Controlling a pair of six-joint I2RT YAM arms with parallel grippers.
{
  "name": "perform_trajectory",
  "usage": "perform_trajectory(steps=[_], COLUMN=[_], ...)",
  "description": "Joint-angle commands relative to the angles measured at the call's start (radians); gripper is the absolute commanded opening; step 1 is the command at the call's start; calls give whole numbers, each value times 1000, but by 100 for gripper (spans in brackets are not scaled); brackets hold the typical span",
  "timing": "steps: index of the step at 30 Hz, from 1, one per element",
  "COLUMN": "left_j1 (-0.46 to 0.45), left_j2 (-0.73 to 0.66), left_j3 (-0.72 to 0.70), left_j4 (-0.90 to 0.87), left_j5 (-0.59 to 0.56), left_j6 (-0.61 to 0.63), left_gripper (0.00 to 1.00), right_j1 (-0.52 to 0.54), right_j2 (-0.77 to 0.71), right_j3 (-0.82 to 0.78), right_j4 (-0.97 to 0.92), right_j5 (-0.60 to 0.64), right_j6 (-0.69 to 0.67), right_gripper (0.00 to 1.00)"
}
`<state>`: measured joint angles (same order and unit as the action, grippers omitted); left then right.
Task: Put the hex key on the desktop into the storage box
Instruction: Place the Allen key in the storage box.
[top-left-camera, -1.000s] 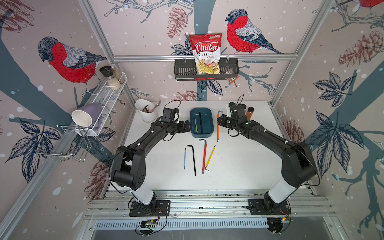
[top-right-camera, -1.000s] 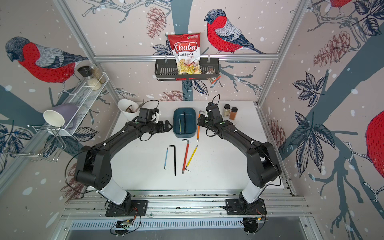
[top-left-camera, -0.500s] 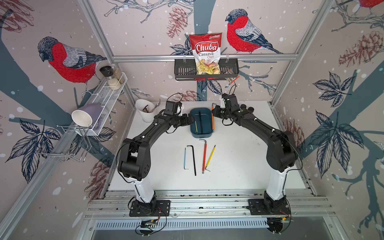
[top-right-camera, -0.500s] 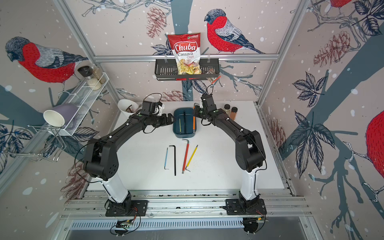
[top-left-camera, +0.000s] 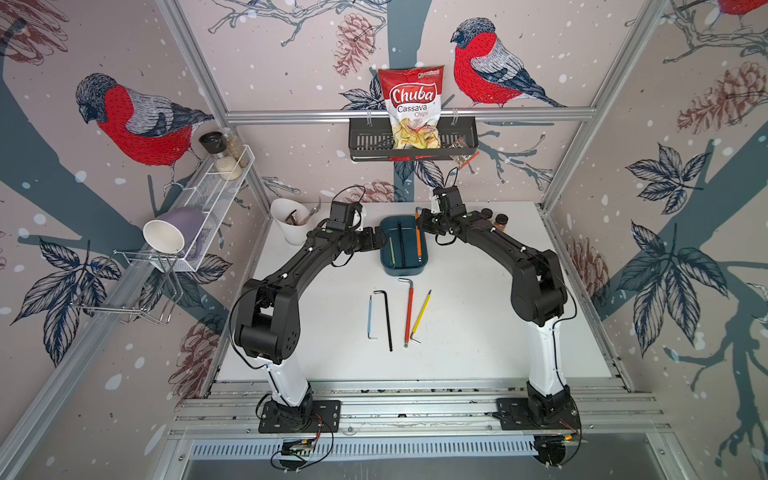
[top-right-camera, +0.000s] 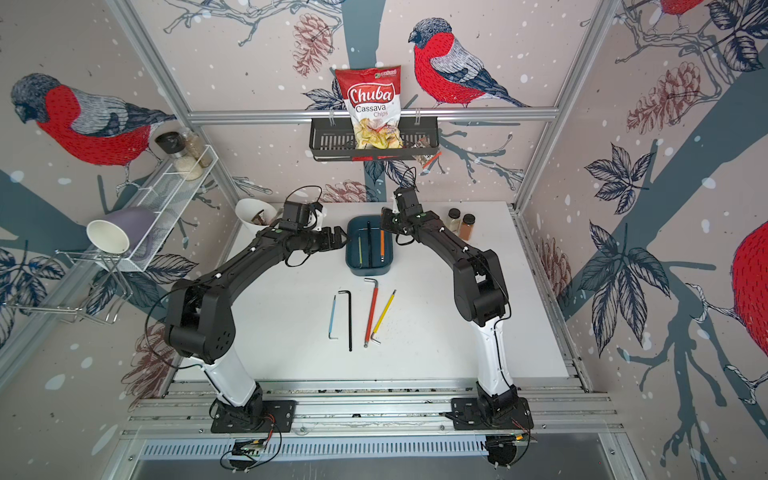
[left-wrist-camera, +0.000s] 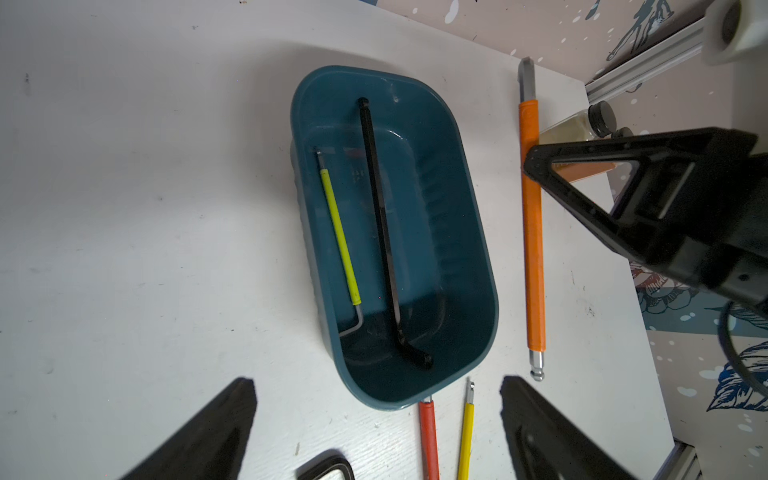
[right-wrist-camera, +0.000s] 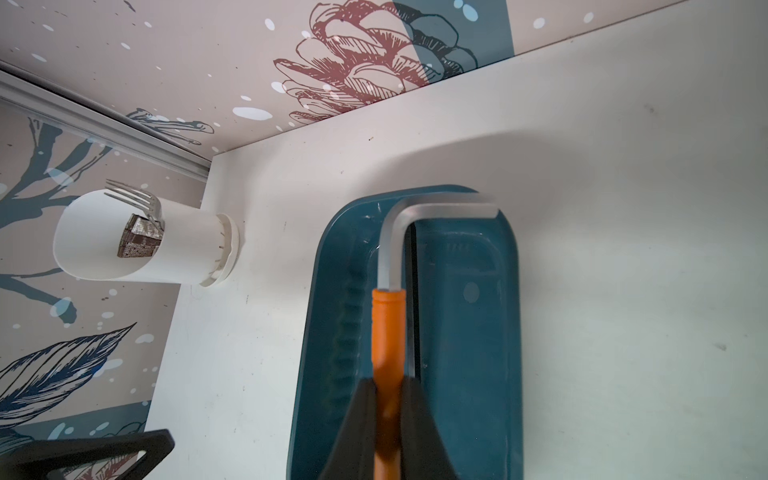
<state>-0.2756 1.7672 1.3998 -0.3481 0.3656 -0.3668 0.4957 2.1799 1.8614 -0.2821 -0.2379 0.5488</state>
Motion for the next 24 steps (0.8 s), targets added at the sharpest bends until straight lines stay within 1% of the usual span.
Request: perform_trajectory(steps=[1,10,19,24], left_j1=[-2,-2,-1,-1], left_j2=[0,-2,-4,-20], left_j3=[-2,-10,-7,-10], left_j4=[9,16,17,20], left_j5=[-8,-16,-9,-24], left_j6=[3,-5,-11,-6], left_gripper=[95,95,95,95], right_j1=[2,12,23,25], right_j2=[29,140,224,257], right_j3=[33,129,150,161], right_j4=[-5,-10,25,52], right_j5=[-19,-36,-42,-51], right_j6=[-9,3,28,51], right_gripper=[0,0,0,0])
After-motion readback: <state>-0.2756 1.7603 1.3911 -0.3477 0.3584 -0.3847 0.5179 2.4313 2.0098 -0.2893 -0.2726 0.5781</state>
